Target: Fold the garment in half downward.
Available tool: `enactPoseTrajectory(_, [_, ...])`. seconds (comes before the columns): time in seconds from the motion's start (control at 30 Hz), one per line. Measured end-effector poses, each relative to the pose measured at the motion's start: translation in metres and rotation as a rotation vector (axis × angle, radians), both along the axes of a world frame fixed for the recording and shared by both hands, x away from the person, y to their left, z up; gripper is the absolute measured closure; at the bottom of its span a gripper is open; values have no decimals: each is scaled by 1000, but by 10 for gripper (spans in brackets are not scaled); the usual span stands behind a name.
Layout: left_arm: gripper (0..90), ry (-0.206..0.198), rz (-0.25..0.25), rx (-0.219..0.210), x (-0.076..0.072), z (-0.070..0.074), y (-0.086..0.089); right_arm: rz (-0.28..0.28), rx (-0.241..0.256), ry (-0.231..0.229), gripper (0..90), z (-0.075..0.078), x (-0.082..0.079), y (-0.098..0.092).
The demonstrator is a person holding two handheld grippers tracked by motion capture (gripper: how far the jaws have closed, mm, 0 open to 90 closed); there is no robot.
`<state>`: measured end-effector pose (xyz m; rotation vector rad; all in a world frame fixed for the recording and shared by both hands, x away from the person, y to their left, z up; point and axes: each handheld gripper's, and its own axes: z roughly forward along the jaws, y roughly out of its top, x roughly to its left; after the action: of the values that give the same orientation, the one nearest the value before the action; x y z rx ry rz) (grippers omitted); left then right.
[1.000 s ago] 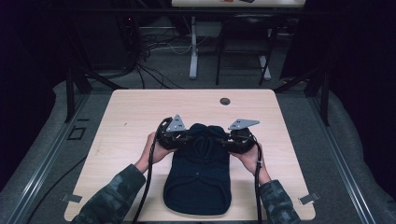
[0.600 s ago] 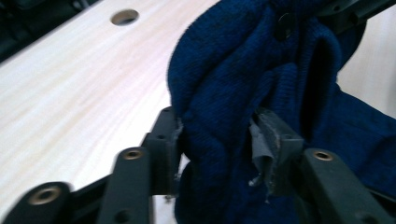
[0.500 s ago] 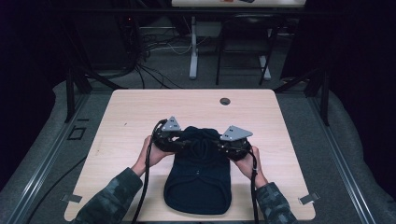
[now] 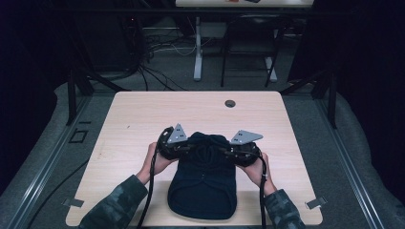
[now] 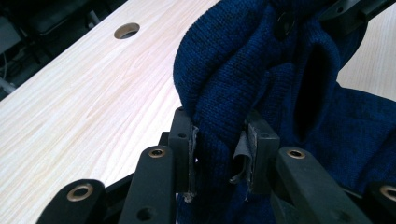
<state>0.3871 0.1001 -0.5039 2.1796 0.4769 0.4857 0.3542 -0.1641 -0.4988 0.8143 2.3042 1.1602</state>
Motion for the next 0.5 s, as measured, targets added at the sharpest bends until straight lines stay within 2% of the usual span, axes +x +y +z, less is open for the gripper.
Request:
enactPoseTrajectory(0.03, [695, -17, 1, 1, -2, 0, -2, 4, -13, 11, 650, 0, -2, -1])
enactPoseTrajectory(0.17, [696, -49, 7, 17, -6, 1, -5, -1, -10, 21, 631, -1, -3, -2])
enactPoseTrajectory(0.23, [700, -65, 8, 21, -7, 1, -7, -12, -6, 48, 604, -1, -2, -4])
enactPoseTrajectory(0.27, [700, -65, 8, 21, -7, 1, -7, -12, -6, 48, 604, -1, -2, -4])
enactPoseTrajectory(0.3, [700, -67, 7, 23, -8, 1, -7, -15, -7, 77, 578, -2, -1, -5])
enactPoseTrajectory(0.33, [700, -67, 7, 23, -8, 1, -7, -18, -6, 84, 578, -2, -2, -5])
enactPoseTrajectory(0.43, [699, -68, 1, 19, -9, 2, -7, -15, -9, 89, 598, -3, -2, -5])
enactPoseTrajectory(0.5, [698, -71, 3, 21, -11, 2, -6, -11, -14, 75, 627, -2, -4, -4])
